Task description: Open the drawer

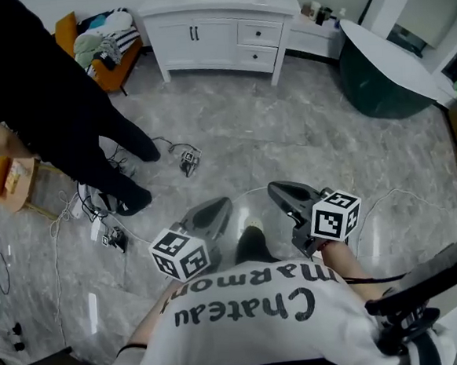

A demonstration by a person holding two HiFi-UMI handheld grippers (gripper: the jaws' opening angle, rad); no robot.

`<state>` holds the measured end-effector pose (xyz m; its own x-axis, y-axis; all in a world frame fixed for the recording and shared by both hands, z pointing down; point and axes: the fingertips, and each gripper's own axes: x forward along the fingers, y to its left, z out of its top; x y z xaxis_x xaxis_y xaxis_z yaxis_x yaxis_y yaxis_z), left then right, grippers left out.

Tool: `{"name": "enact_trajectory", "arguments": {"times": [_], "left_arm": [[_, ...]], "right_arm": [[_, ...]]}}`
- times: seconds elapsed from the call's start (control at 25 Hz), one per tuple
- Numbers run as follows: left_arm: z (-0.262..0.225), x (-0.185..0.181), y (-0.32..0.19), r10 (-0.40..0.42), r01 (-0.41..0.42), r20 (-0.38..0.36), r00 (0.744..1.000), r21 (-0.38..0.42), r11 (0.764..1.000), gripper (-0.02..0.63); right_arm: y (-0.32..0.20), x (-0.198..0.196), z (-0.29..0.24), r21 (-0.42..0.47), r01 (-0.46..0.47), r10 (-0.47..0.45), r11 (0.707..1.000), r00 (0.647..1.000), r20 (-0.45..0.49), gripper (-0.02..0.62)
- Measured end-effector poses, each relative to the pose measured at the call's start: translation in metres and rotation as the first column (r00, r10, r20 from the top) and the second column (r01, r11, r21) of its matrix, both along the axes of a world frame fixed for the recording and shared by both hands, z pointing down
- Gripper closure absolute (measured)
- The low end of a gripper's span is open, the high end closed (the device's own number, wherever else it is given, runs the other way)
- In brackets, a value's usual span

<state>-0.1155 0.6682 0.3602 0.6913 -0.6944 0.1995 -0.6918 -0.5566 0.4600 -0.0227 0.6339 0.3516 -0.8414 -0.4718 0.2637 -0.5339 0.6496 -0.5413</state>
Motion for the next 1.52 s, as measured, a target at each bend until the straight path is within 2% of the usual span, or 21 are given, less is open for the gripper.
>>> {"name": "enact_trajectory", "arguments": {"times": [0.2, 0.36, 0.56, 0.72, 0.88, 1.12, 1.52], "left_arm": [[-0.008, 0.008, -0.056, -0.001, 0.000, 0.036, 0.999, 0.024, 1.000, 0.606], [-0.008, 0.009, -0.100, -0.033, 0.031, 0.078, 0.996, 0.027, 0.999, 0.606], [-0.008, 0.022, -0.145, -0.068, 0.069, 0.083, 0.994, -0.007, 0.998, 0.606], [-0.004, 0.034, -0.182, -0.078, 0.080, 0.073, 0.994, -0.014, 0.997, 0.606], [0.005, 0.040, -0.212, -0.073, 0.074, 0.085, 0.994, -0.012, 0.997, 0.606], [0.014, 0.041, -0.231, -0.087, 0.090, 0.057, 0.995, -0.045, 0.995, 0.606], [0.023, 0.066, -0.260, -0.030, 0.031, 0.033, 0.999, -0.051, 0.998, 0.606]], "right_arm": [[-0.066, 0.003, 0.001, 0.020, 0.048, -0.047, 0.999, 0.997, -0.060, 0.591], [-0.112, 0.004, 0.001, 0.031, 0.074, -0.071, 0.997, 0.994, -0.088, 0.591], [-0.157, 0.022, 0.009, 0.001, 0.070, -0.069, 0.998, 0.989, -0.131, 0.591], [-0.187, 0.036, 0.016, -0.028, 0.077, -0.080, 0.997, 0.989, -0.123, 0.591], [-0.213, 0.044, 0.018, -0.016, 0.101, -0.102, 0.995, 0.986, -0.133, 0.591], [-0.234, 0.046, 0.028, -0.028, 0.084, -0.087, 0.996, 0.988, -0.131, 0.591], [-0.256, 0.077, 0.038, -0.049, 0.024, -0.031, 0.998, 0.989, -0.144, 0.591]]}}
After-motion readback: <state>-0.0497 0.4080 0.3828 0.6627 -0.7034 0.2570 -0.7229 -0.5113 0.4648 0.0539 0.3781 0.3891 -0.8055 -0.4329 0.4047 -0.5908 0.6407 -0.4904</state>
